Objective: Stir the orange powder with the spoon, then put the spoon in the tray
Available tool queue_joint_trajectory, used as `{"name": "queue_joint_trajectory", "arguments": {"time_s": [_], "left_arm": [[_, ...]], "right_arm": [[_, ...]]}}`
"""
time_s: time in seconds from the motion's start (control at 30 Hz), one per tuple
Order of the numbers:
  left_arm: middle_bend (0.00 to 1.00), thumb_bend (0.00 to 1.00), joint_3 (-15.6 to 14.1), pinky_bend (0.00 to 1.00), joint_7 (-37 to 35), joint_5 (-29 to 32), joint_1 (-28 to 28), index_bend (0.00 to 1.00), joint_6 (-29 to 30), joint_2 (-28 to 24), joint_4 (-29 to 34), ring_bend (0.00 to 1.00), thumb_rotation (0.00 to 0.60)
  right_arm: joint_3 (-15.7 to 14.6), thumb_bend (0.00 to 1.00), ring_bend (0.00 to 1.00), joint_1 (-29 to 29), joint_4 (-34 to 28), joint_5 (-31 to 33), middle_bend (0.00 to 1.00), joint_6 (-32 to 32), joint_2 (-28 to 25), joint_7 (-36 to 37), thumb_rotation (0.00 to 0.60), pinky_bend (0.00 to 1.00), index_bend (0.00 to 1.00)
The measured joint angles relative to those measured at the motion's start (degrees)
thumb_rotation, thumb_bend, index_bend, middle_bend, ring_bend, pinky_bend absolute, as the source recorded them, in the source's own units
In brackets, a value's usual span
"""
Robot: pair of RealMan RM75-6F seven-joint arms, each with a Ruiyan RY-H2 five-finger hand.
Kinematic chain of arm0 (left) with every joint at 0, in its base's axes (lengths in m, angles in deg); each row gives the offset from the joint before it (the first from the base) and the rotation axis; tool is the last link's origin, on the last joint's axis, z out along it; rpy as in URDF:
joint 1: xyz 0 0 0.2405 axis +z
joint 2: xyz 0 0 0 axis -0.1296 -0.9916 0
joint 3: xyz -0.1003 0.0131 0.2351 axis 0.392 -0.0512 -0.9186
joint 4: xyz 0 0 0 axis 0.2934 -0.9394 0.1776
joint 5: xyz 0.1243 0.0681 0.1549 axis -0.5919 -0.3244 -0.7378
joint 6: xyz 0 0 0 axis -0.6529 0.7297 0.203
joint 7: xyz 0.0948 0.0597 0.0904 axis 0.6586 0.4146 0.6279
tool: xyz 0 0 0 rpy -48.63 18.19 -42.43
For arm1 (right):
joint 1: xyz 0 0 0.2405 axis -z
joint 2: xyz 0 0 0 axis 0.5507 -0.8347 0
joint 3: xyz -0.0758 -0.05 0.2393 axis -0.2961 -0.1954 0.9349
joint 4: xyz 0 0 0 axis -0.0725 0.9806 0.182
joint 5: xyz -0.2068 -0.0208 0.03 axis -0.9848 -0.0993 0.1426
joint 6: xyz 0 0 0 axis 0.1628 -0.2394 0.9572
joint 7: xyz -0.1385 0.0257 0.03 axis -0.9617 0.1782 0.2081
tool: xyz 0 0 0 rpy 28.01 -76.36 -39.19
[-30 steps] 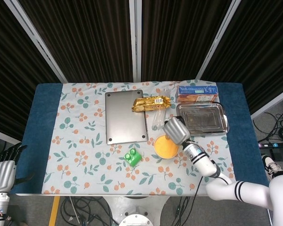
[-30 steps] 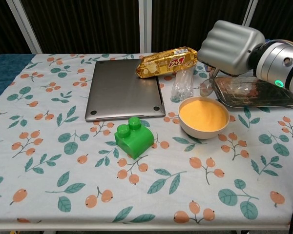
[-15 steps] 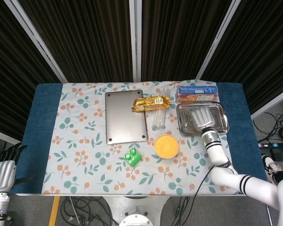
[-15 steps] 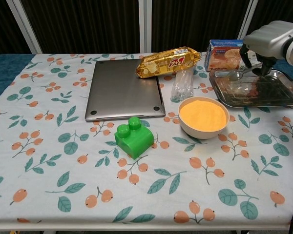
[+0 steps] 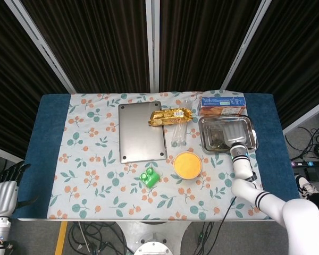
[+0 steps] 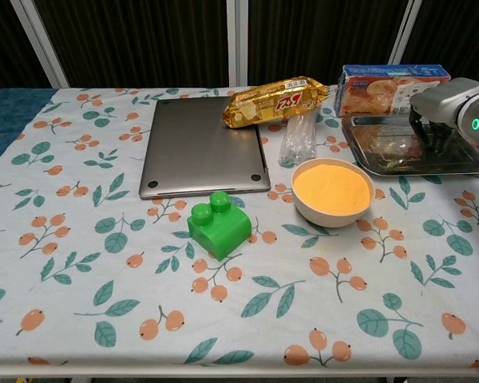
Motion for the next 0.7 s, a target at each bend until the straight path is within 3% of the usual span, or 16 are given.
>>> {"name": "queue_joint_trajectory", "arguments": {"time_s": [0.2, 0.4, 0.47, 0.57, 0.7], "left_arm": [[0.18, 0.01, 0.0, 0.15, 0.0, 0.0, 0.0, 0.21, 0.0, 0.0, 0.0, 0.12, 0.6], [0.18, 0.01, 0.0, 0.15, 0.0, 0.0, 0.0, 0.21, 0.0, 0.0, 0.0, 0.12, 0.6], [0.18, 0.01, 0.0, 0.15, 0.0, 0.0, 0.0, 0.21, 0.0, 0.0, 0.0, 0.12, 0.6], [0.18, 0.01, 0.0, 0.15, 0.0, 0.0, 0.0, 0.21, 0.0, 0.0, 0.0, 0.12, 0.6], [0.18, 0.01, 0.0, 0.15, 0.0, 0.0, 0.0, 0.21, 0.0, 0.0, 0.0, 0.12, 0.6]], "right_arm": [[0.41, 0.12, 0.99, -0.18, 0.13, 1.49, 1.0, 0.19, 0.3, 0.71, 0.6, 1.0, 0.48], [1.0, 0.17, 0.96, 1.64, -8.76, -0.74, 0.98, -4.16, -4.88, 3.36, 0.6, 1.0, 0.45], [0.94, 0.2, 0.9, 3.21, -14.48, -2.69, 0.92, -6.86, -8.11, 5.01, 0.6, 0.99, 0.45], [0.5, 0.26, 0.73, 6.58, -24.35, -6.48, 0.75, -11.56, -13.92, 8.39, 0.6, 0.87, 0.44], [-0.99, 0.3, 0.43, 13.22, -37.41, -13.43, 0.51, -18.57, -23.29, 15.87, 0.6, 0.58, 0.38]]}}
